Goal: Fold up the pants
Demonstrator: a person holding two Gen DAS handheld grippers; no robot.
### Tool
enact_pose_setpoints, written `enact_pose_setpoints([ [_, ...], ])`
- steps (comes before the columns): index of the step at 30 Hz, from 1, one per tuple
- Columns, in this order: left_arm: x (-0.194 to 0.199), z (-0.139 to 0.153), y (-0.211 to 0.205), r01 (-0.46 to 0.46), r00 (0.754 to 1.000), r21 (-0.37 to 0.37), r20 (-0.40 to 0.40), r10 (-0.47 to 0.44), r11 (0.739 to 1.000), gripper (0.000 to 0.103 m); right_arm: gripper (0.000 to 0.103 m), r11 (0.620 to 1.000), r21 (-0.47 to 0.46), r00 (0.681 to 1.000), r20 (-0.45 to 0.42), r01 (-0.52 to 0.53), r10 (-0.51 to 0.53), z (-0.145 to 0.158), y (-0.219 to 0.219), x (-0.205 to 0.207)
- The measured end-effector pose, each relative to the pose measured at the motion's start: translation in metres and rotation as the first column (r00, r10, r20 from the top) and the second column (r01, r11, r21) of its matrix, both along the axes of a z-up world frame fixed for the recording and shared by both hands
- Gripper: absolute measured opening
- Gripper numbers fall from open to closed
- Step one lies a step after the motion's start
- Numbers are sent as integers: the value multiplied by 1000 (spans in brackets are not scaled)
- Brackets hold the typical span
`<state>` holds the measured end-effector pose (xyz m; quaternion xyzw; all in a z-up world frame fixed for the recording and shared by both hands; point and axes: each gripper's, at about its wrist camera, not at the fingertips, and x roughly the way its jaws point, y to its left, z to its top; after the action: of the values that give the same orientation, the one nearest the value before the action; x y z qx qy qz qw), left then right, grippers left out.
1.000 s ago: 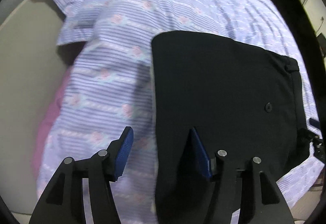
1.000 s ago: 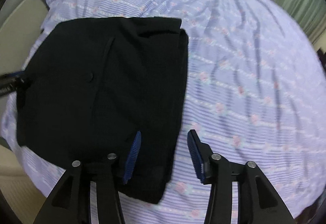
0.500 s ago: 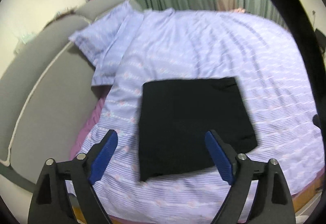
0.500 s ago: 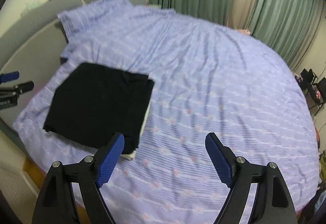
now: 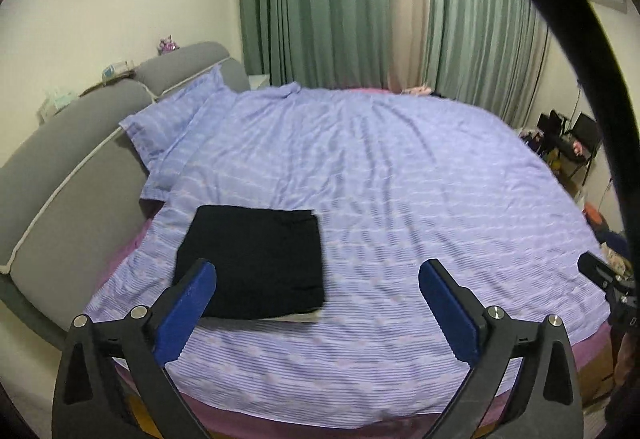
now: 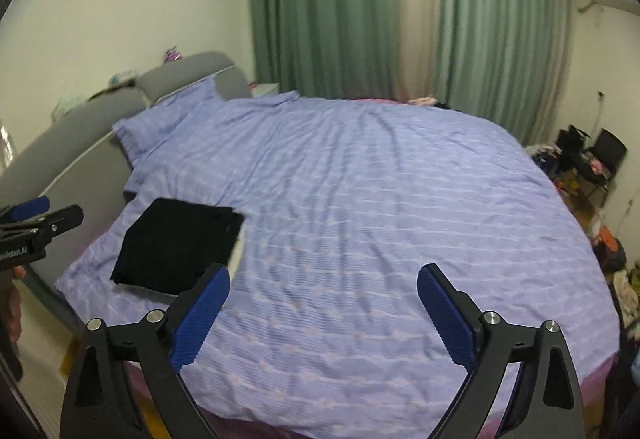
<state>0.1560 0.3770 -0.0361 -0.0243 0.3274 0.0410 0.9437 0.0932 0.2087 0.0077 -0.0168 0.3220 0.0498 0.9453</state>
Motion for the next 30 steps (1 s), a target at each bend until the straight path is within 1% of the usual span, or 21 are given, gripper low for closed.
enact_pose_setpoints([
  [4,-24,13,-59,28,999,-3,24,-28,1000,103,96,1000,8,999,28,17,-17,18,-51,-35],
  [7,-42,19,-99,52,998,-10,43,-51,999,103,96,1000,-2,999,38,22,-22,24,-79,-54],
  [10,-63,26,-139,63,996,7,69,-64,998,103,96,1000,2,999,38,9,-9,28,-103,-72],
  [15,-83,24,-182,99,994,-3,49,-99,995,103,96,1000,0,999,45,15,-15,27,-133,-97],
  [19,-90,20,-202,113,993,0,28,-113,994,103,96,999,12,998,46,39,-40,27,-149,-111],
  [24,-96,19,-217,130,991,2,17,-130,992,103,96,998,9,997,51,56,-56,26,-161,-122],
  [30,-98,22,-225,145,989,3,19,-145,989,103,96,998,19,997,51,65,-66,26,-166,-127],
])
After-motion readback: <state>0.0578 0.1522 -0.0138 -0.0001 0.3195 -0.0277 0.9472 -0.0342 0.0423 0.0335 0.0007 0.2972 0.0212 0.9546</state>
